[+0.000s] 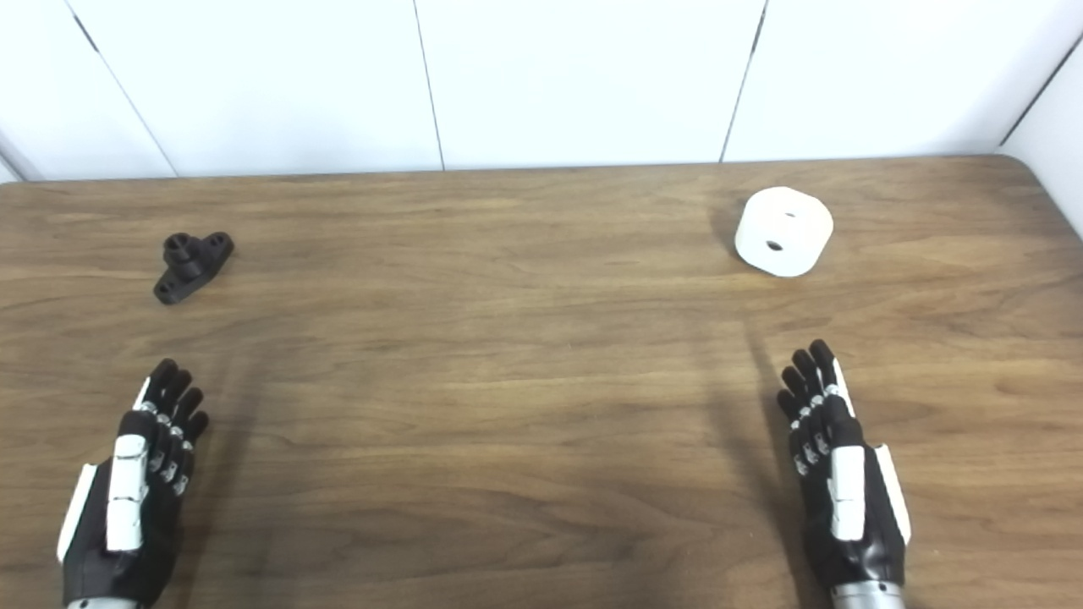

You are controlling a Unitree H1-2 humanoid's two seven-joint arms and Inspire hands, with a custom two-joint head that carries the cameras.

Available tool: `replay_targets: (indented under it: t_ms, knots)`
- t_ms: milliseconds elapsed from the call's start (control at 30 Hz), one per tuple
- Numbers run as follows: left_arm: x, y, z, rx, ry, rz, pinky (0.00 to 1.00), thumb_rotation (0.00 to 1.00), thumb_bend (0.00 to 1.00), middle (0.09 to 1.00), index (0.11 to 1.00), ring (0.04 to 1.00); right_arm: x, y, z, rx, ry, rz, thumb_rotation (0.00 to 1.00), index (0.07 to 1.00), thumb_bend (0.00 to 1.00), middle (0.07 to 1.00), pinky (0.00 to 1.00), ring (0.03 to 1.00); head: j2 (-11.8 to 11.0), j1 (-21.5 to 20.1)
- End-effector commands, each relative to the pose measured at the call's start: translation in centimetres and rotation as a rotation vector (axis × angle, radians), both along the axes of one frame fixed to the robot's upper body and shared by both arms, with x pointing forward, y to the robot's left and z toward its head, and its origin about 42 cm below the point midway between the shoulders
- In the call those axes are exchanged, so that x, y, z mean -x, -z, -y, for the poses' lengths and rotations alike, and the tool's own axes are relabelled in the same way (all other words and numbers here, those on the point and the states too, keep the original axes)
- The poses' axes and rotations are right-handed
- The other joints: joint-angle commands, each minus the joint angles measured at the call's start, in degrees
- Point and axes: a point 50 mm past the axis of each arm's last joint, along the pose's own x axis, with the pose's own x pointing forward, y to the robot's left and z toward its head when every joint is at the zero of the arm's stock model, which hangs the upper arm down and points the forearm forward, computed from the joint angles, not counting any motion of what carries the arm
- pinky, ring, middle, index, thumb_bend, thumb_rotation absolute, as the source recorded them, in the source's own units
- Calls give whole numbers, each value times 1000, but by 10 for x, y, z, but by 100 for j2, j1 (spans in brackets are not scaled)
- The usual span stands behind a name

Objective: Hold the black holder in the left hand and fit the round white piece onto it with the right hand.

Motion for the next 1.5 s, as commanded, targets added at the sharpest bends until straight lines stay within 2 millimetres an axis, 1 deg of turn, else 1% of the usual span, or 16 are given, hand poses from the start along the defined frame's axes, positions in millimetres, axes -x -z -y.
replay_targets:
  t_ms: [0,67,233,367,400,467,567,633,667,700,800,933,1033,1133,1267,1467]
  knots:
    - [1,-10,0,-23,7,57,1000,925,525,1000,1000,1000,4,8,-4,-18,15,-17,971,986,642,991,989,983,-13,-3]
    - [1,-9,-1,-21,10,56,1000,925,522,1000,1000,1000,4,8,-4,-19,15,-16,977,981,641,989,995,983,-13,-3]
    - [2,-6,1,-25,19,54,1000,950,481,1000,1000,1000,5,10,-3,-21,18,-21,974,974,623,981,990,986,-144,154]
    - [4,-3,4,-37,20,51,1000,983,460,1000,1000,1000,6,11,2,-19,4,-21,999,987,585,995,1000,1000,-300,452]
    - [5,-1,5,-38,21,48,1000,980,457,1000,1000,1000,7,13,4,-17,6,-22,1000,987,577,995,1000,1000,-368,595]
    - [7,2,7,-42,18,44,1000,976,451,1000,1000,1000,7,16,7,-10,11,-24,999,980,592,992,1000,1000,-441,737]
    - [8,8,11,-46,19,39,1000,965,455,1000,1000,1000,8,18,10,-3,18,-31,1000,985,608,993,1000,1000,-616,1019]
    - [8,12,13,-44,25,39,1000,959,448,1000,1000,1000,8,21,12,-5,18,-34,1000,990,611,994,1000,998,-770,1210]
    - [8,14,14,-44,27,39,1000,958,443,1000,1000,1000,7,22,12,-6,17,-35,1000,996,613,997,1000,999,-811,1253]
    - [9,16,16,-43,24,34,1000,958,441,1000,1000,1000,7,24,14,-9,15,-38,1000,998,614,999,1000,1000,-908,1359]
    - [10,21,19,-50,21,32,1000,956,431,997,1000,1000,6,30,18,-7,7,-43,1000,1000,619,1000,1000,1000,-1058,1517]
    - [9,28,23,-67,18,33,1000,944,424,993,1000,1000,5,34,20,4,1,-52,1000,1000,684,1000,1000,1000,-1232,1711]
    - [9,32,27,-66,13,34,1000,919,434,989,1000,1000,3,34,20,3,4,-56,1000,997,711,1000,1000,1000,-1335,1826]
    - [9,35,29,-74,17,30,1000,908,445,988,1000,1000,2,35,20,-27,28,-51,979,967,713,983,1000,996,-1385,1862]
    - [8,36,30,-100,16,23,1000,927,485,987,1000,1000,0,36,19,-48,32,-42,972,961,659,980,1000,998,-1430,1867]
    - [8,38,31,-85,7,27,1000,900,498,983,1000,1000,0,38,20,-50,28,-39,970,964,674,990,1000,1000,-1455,1838]
